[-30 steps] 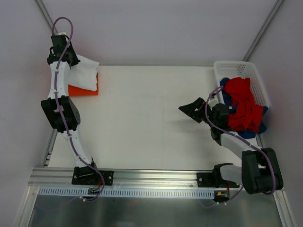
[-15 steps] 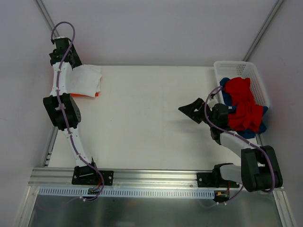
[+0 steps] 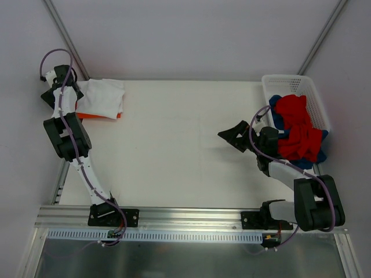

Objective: Fold and stack the t-shirts

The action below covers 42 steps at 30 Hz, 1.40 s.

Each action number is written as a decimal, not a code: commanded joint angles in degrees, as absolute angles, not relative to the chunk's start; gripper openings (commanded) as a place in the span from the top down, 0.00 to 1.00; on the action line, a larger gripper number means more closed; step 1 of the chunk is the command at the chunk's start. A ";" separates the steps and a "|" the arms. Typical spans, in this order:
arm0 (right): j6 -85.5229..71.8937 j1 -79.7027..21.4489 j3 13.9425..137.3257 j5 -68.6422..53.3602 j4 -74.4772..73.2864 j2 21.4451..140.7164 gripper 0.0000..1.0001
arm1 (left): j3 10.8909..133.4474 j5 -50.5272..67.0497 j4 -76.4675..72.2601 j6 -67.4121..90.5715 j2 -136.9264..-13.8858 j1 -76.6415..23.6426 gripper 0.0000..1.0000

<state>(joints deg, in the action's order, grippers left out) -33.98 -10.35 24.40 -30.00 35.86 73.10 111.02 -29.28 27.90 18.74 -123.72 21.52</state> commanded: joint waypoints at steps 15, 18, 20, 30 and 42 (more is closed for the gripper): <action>-31.56 -13.53 26.45 -31.82 38.42 71.64 0.01 | 63.77 -26.03 26.46 43.42 -80.45 21.90 0.04; -26.91 -15.90 28.47 -29.37 33.06 70.41 0.00 | 59.08 -25.67 25.93 41.58 -71.04 16.19 0.03; -22.09 -18.89 30.31 -26.04 27.44 68.30 0.01 | 57.49 -23.74 25.84 41.22 -65.41 8.99 0.03; -2.03 -40.49 49.54 8.31 -6.82 63.28 0.01 | 64.76 19.85 23.80 4.60 -62.76 -17.30 0.03; 2.99 -43.86 60.11 12.66 -13.98 65.56 0.01 | 55.38 -10.01 17.93 5.98 -43.78 -20.57 0.01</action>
<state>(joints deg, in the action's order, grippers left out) 0.95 -43.22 56.84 10.48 -11.79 65.14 58.00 -0.82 20.64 6.83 -47.11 -20.91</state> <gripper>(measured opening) 0.993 0.985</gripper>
